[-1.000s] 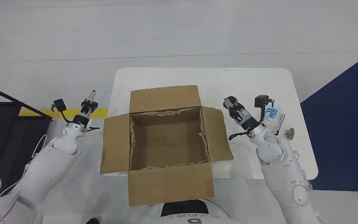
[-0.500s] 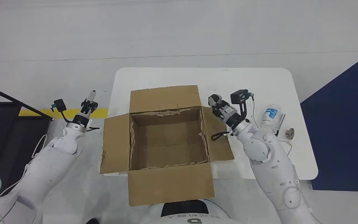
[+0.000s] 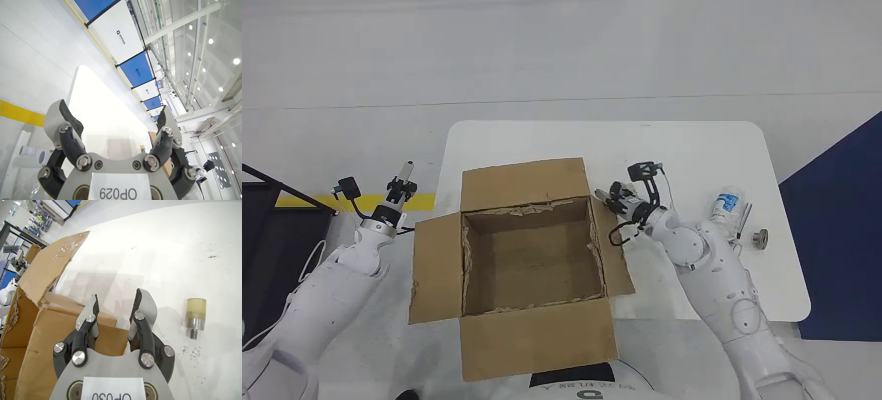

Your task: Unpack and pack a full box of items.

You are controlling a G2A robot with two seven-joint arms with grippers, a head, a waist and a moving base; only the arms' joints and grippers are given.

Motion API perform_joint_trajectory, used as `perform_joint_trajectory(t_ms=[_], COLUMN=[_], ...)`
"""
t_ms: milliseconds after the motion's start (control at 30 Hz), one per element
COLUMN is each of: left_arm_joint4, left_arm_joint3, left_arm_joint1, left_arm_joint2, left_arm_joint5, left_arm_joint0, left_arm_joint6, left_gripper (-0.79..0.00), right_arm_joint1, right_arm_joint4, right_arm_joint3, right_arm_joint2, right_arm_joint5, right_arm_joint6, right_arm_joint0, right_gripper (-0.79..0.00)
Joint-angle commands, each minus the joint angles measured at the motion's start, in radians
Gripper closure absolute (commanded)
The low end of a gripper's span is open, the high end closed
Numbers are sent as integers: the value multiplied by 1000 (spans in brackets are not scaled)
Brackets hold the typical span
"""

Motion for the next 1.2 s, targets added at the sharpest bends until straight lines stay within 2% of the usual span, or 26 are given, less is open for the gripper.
perform_joint_trajectory(t_ms=[0, 67, 100, 233, 467, 733, 800, 933, 967, 1067, 1167], left_arm_joint4=[0, 0, 0, 0, 0, 0, 0, 0, 0, 0, 0], left_arm_joint3=[0, 0, 0, 0, 0, 0, 0, 0, 0, 0, 0], left_arm_joint1=[0, 0, 0, 0, 0, 0, 0, 0, 0, 0, 0], left_arm_joint2=[0, 0, 0, 0, 0, 0, 0, 0, 0, 0, 0], left_arm_joint5=[0, 0, 0, 0, 0, 0, 0, 0, 0, 0, 0], left_arm_joint0=[0, 0, 0, 0, 0, 0, 0, 0, 0, 0, 0], left_arm_joint6=[0, 0, 0, 0, 0, 0, 0, 0, 0, 0, 0], left_gripper=[-785, -785, -785, -785, -785, -785, -785, -785, -785, -785, -785], right_arm_joint1=[2, 4, 6, 15, 23, 16, 11, 0, -2, -6, -12], right_arm_joint4=[-12, -13, -13, -50, -166, -272, -303, -366, -368, -384, -379], right_arm_joint3=[7, 1, -5, -50, -122, -145, -103, -33, -24, 60, 122], right_arm_joint2=[9, 25, 37, 85, 108, 95, 85, 51, 44, 38, 24], right_arm_joint5=[14, 20, 19, 44, 118, 243, 345, 464, 471, 508, 512], right_arm_joint6=[-30, -79, -107, -213, -298, -413, -370, -318, -310, -232, -177], right_arm_joint0=[-9, -30, -45, -112, -195, -184, -132, -41, -29, 34, 79], right_gripper=[-385, -708, -785, -785, -785, -785, -785, -760, -745, -776, -739])
